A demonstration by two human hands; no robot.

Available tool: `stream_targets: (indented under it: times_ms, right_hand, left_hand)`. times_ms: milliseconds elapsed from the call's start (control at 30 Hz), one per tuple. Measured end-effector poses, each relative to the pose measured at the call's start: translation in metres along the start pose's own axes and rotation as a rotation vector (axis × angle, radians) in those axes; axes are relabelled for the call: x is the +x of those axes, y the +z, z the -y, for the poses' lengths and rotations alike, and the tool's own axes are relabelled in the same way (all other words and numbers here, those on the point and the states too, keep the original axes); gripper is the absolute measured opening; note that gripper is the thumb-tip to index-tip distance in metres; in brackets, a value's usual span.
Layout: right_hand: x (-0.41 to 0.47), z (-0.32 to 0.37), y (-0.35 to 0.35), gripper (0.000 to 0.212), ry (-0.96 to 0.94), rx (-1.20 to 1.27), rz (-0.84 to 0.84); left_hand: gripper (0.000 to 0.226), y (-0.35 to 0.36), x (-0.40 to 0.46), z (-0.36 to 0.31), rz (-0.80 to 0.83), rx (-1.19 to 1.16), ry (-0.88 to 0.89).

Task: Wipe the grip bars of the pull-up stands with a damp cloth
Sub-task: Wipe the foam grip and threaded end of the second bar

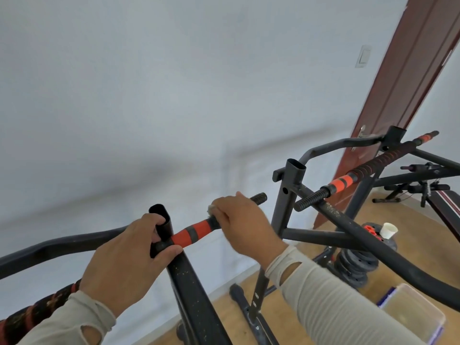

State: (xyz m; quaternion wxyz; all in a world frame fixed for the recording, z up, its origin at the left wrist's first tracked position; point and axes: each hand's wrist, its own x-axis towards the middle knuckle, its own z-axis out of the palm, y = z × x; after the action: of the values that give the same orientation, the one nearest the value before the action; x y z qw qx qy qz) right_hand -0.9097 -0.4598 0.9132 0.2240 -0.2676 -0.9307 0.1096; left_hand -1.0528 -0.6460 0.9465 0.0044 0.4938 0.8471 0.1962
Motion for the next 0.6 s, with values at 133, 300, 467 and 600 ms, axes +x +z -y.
stream_targets:
  times_ms: [133,300,467,600]
  right_hand:
    - [0.013,-0.042,-0.037,0.022,0.002,-0.282,0.177]
    - [0.023,-0.03,-0.034,0.027,0.135,-0.06,0.251]
    - [-0.007,-0.014,-0.034,0.027,-0.004,0.14,0.193]
    - [-0.037,-0.047,-0.067,0.035,0.093,-0.146,0.234]
  left_hand:
    - [0.055,0.001,0.001,0.003,-0.008,-0.005,-0.001]
    - [0.056,0.001,0.001,0.004,0.002,-0.017,0.004]
    - [0.056,0.002,0.002,0.006,-0.006,-0.024,0.007]
    - [0.054,0.003,0.003,0.007,-0.015,0.004,0.021]
